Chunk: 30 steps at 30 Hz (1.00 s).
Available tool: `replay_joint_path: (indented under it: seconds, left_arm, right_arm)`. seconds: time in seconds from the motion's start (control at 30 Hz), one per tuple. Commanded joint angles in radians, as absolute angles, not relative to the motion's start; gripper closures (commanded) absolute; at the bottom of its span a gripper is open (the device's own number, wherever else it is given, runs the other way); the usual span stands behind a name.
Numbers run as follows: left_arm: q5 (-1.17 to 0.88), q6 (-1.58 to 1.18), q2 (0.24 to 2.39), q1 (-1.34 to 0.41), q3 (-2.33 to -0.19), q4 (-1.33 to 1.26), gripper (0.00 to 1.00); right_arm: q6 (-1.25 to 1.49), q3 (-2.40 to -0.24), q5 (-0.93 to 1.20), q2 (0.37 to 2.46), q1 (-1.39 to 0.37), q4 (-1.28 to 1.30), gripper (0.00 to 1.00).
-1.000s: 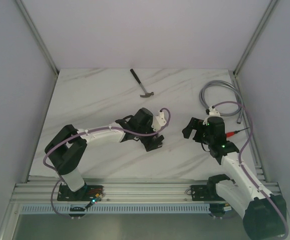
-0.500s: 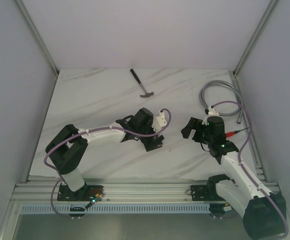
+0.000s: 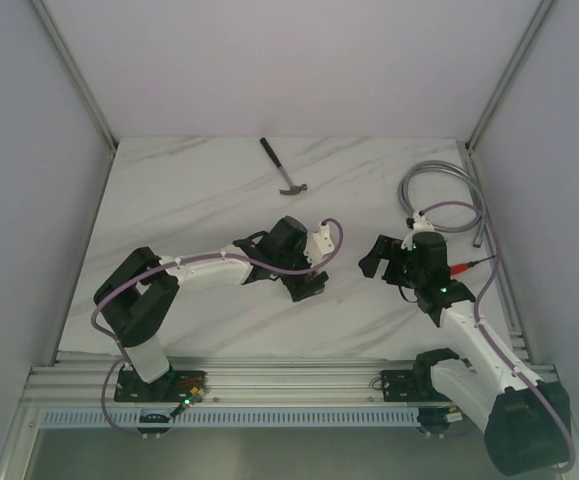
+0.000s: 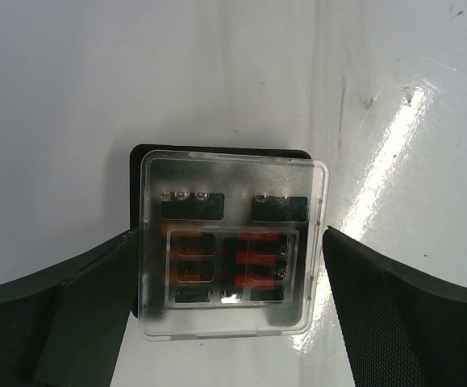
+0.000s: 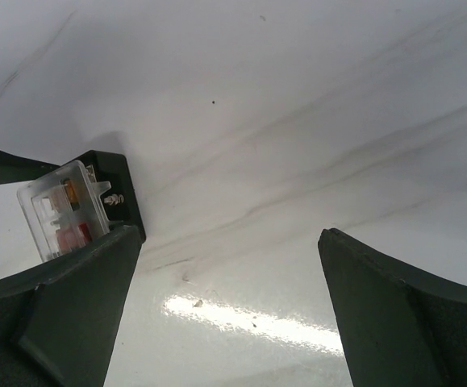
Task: Snap on the fuse box
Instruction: Close the fuse box cover on the fuse box base.
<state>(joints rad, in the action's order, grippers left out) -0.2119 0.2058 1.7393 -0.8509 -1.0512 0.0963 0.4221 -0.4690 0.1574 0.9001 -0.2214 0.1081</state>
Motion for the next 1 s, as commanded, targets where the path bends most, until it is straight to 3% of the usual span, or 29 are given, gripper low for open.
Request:
replay_joint_path:
  seconds: [0.0, 0.4, 0.6, 0.73, 0.97]
  left_arm:
    - [-0.197, 0.236, 1.738, -0.846, -1.050, 0.057, 0.00]
    - [-0.100, 0.139, 1.620, -0.840, -1.004, -0.059, 0.00]
    - [0.080, -0.191, 1.514, -0.815, -0.913, -0.112, 0.01]
    - [0.085, -0.462, 1.439, -0.810, -0.818, -0.106, 0.09]
    - [0.093, -0.633, 1.402, -0.799, -0.728, -0.107, 0.10]
  right_arm:
    - [0.420, -0.462, 0.206, 0.911, -0.221, 0.066, 0.00]
    - [0.413, -0.484, 0.302, 1.014, -0.270, -0.018, 0.00]
    - [0.399, -0.535, 0.358, 1.138, -0.318, -0.082, 0.01]
    - [0.385, -0.583, 0.393, 1.232, -0.363, -0.116, 0.04]
    - [0.388, -0.654, 0.448, 1.387, -0.409, -0.183, 0.10]
